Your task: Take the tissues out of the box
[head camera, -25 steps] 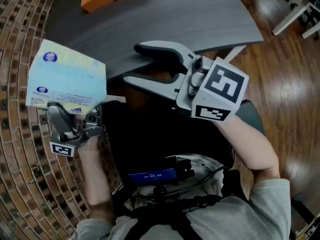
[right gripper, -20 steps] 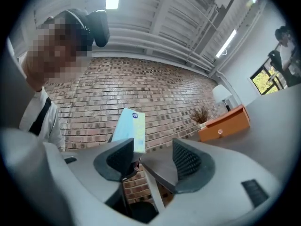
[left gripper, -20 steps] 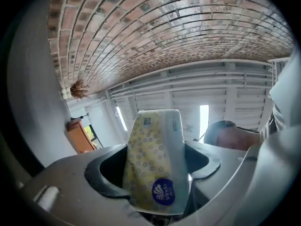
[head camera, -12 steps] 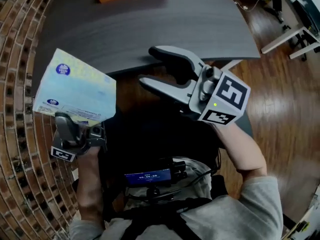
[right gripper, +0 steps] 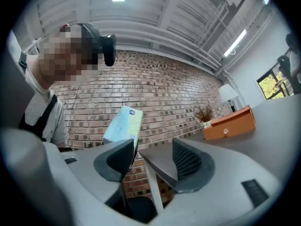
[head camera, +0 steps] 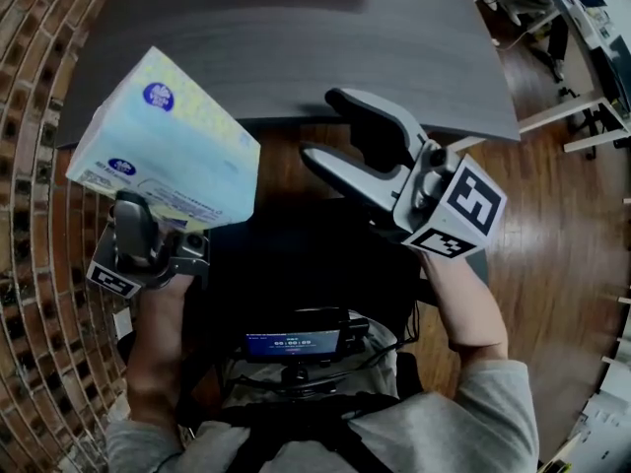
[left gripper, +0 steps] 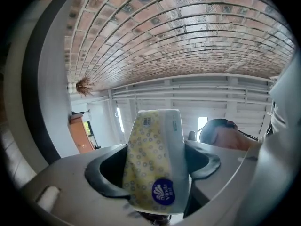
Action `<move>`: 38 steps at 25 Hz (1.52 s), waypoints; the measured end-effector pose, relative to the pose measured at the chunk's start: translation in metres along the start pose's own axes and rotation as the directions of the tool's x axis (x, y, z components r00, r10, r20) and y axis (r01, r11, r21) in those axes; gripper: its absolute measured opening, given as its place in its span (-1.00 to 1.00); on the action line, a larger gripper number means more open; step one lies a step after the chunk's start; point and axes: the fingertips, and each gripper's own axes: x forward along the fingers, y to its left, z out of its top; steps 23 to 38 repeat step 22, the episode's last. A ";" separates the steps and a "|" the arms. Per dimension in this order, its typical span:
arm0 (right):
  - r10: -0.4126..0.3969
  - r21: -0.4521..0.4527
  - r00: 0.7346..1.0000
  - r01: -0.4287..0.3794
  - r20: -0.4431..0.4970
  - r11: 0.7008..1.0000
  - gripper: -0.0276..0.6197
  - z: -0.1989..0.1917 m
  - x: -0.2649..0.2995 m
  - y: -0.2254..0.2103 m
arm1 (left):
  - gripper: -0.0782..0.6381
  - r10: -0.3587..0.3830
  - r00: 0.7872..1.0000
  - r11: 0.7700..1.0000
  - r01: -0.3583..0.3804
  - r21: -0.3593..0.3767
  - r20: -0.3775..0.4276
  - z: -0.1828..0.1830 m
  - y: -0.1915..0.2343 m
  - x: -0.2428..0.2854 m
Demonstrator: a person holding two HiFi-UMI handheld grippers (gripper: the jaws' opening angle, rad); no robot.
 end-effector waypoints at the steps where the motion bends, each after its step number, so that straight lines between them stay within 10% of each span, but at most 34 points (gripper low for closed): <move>1: 0.000 0.000 1.000 0.000 -0.001 1.000 -0.12 0.000 0.000 0.000 | 0.24 -0.001 1.000 1.000 0.001 -0.004 -0.001 0.000 0.000 0.000; 38: 0.004 -0.023 1.000 -0.004 -0.012 1.000 -0.12 -0.001 0.001 0.003 | 0.24 -0.013 1.000 0.999 0.012 -0.038 -0.015 -0.008 -0.001 -0.001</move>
